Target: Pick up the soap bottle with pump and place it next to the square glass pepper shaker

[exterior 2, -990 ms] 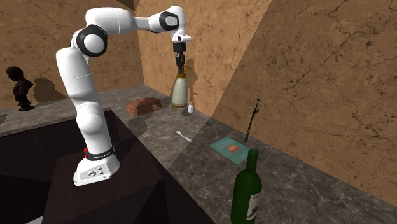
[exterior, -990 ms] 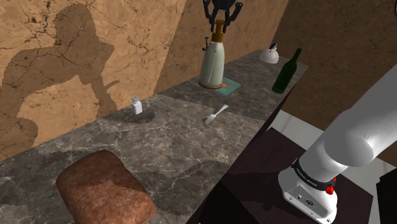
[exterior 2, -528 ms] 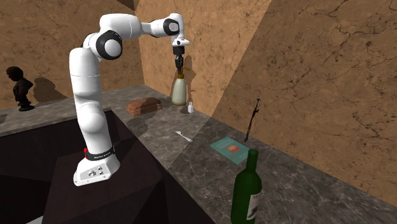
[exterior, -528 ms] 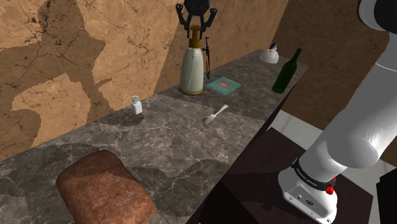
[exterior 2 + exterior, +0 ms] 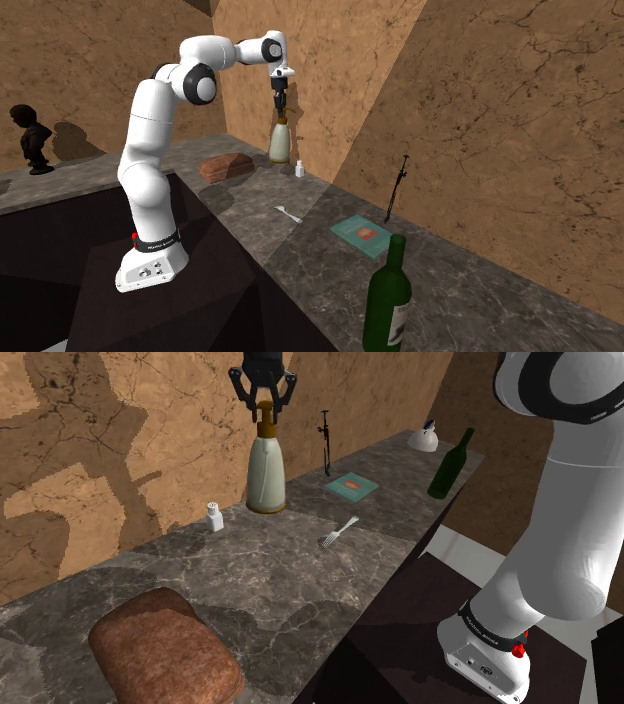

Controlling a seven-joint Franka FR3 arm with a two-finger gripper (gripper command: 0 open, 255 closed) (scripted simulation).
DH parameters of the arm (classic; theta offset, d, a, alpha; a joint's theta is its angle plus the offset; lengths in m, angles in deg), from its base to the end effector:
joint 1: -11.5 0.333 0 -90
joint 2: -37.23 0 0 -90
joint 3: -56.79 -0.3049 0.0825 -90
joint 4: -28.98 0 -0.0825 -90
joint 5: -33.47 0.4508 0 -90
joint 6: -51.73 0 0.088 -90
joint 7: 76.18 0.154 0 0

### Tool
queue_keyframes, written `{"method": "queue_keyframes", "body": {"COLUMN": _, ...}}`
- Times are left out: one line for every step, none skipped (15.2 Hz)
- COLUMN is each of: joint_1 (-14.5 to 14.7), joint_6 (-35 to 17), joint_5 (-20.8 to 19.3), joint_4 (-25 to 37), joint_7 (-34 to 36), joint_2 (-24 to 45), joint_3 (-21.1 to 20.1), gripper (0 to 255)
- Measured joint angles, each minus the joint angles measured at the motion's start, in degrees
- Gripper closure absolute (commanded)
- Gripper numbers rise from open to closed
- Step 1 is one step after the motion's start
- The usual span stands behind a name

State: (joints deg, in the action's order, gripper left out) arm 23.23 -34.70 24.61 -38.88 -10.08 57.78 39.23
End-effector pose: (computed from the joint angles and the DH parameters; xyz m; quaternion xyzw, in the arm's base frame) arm 0.6493 0.2960 0.5367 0.9444 -0.3277 0.0111 0.0236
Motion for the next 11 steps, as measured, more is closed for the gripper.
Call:
{"method": "queue_keyframes", "body": {"joint_1": 0.2, "joint_6": -0.4, "joint_5": -0.1, "joint_4": 0.1, "joint_7": 0.2, "joint_2": 0.4, "joint_3": 0.0, "gripper": 255}}
{"method": "queue_keyframes", "body": {"joint_1": 0.1, "joint_6": -1.2, "joint_5": -0.2, "joint_4": -0.7, "joint_7": 0.3, "joint_2": 0.6, "joint_3": 0.0, "gripper": 255}}
{"method": "queue_keyframes", "body": {"joint_1": 0.1, "joint_6": -1.8, "joint_5": -0.1, "joint_4": -1.3, "joint_7": 0.3, "joint_2": 0.5, "joint_3": 0.0, "gripper": 255}}
{"method": "queue_keyframes", "body": {"joint_1": 0.0, "joint_6": -2.7, "joint_5": -0.1, "joint_4": -2.5, "joint_7": 0.4, "joint_2": 0.2, "joint_3": 0.0, "gripper": 255}}
{"method": "queue_keyframes", "body": {"joint_1": -0.1, "joint_6": -3.4, "joint_5": 0.0, "joint_4": -3.5, "joint_7": 0.5, "joint_2": 0.0, "joint_3": 0.0, "gripper": 255}}
{"method": "queue_keyframes", "body": {"joint_1": -0.2, "joint_6": -4.4, "joint_5": 0.1, "joint_4": -4.6, "joint_7": 0.5, "joint_2": -0.2, "joint_3": 0.0, "gripper": 255}}
{"method": "queue_keyframes", "body": {"joint_1": -0.4, "joint_6": -5.4, "joint_5": 0.1, "joint_4": -5.8, "joint_7": 0.5, "joint_2": -0.4, "joint_3": 0.0, "gripper": 255}}
{"method": "queue_keyframes", "body": {"joint_1": -0.4, "joint_6": -6.3, "joint_5": 0.1, "joint_4": -6.8, "joint_7": 0.7, "joint_2": -0.5, "joint_3": 0.0, "gripper": 255}}
{"method": "queue_keyframes", "body": {"joint_1": -0.5, "joint_6": -7.0, "joint_5": 0.1, "joint_4": -7.5, "joint_7": 0.7, "joint_2": -0.5, "joint_3": 0.0, "gripper": 255}}
{"method": "queue_keyframes", "body": {"joint_1": -0.6, "joint_6": -7.8, "joint_5": 0.2, "joint_4": -8.5, "joint_7": 0.7, "joint_2": -0.7, "joint_3": 0.0, "gripper": 255}}
{"method": "queue_keyframes", "body": {"joint_1": -0.6, "joint_6": -8.6, "joint_5": 0.2, "joint_4": -9.5, "joint_7": 0.8, "joint_2": -0.8, "joint_3": 0.1, "gripper": 255}}
